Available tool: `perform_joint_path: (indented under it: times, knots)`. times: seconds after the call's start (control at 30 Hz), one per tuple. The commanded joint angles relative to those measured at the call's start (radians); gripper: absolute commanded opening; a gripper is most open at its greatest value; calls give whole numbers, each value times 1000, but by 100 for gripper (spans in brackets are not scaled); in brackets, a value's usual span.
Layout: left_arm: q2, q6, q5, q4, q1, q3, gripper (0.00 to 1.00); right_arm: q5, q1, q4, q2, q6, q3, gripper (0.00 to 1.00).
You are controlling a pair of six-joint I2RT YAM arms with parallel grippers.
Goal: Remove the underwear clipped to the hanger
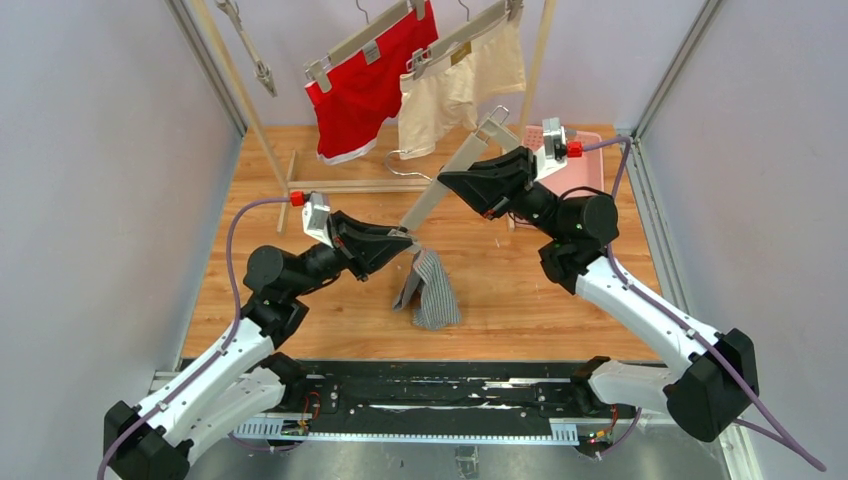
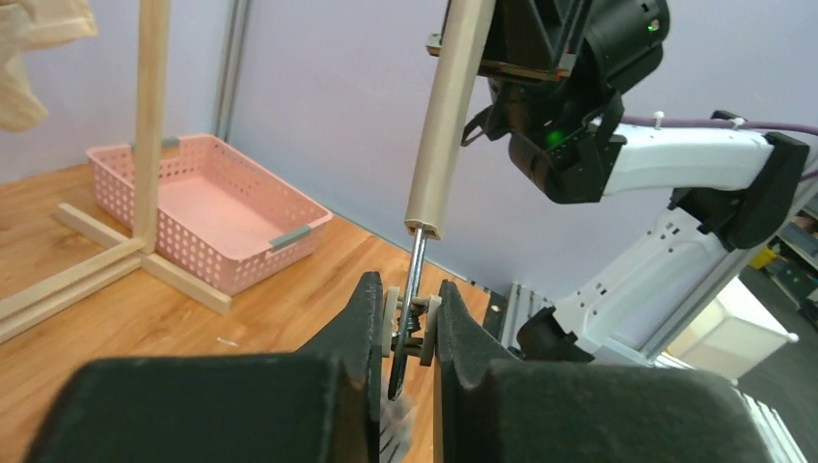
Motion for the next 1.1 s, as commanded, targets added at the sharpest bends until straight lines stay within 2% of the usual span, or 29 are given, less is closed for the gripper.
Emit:
perform_joint_path:
  times: [0.0, 0.03, 0.07, 0.1, 0.13, 0.3, 0.47, 0.63, 0.97, 1.07]
  knots:
    - [-5, 7, 21, 19, -4, 13, 0, -17, 28, 42, -13, 4, -6, 1]
    - [-11, 9, 27, 19, -4, 16, 0, -19, 26, 36, -16, -1, -10, 1]
    - [-19, 8, 28, 19, -4, 16, 7, -18, 28, 30, -19, -5, -11, 0]
    - [-27, 9, 30, 19, -4, 17, 24, -17, 28, 24, -21, -9, -12, 0]
    - [-37, 12, 33, 19, -4, 20, 31, -19, 27, 18, -23, -11, -14, 0]
    - [-47, 11, 42, 19, -4, 68, 47, -30, 33, 10, -28, -13, -9, 1]
    - [-14, -20, 97, 19, -4, 135, 53, -37, 48, -23, -40, -27, -3, 1]
    - [-1, -31, 103, 19, -4, 132, 48, -29, 61, -35, -53, -44, -5, 1]
    - [5, -37, 109, 19, -4, 108, 48, -25, 80, -28, -28, -47, 36, 1]
    - [6, -30, 105, 19, -4, 101, 43, -21, 88, -23, -20, -47, 42, 1]
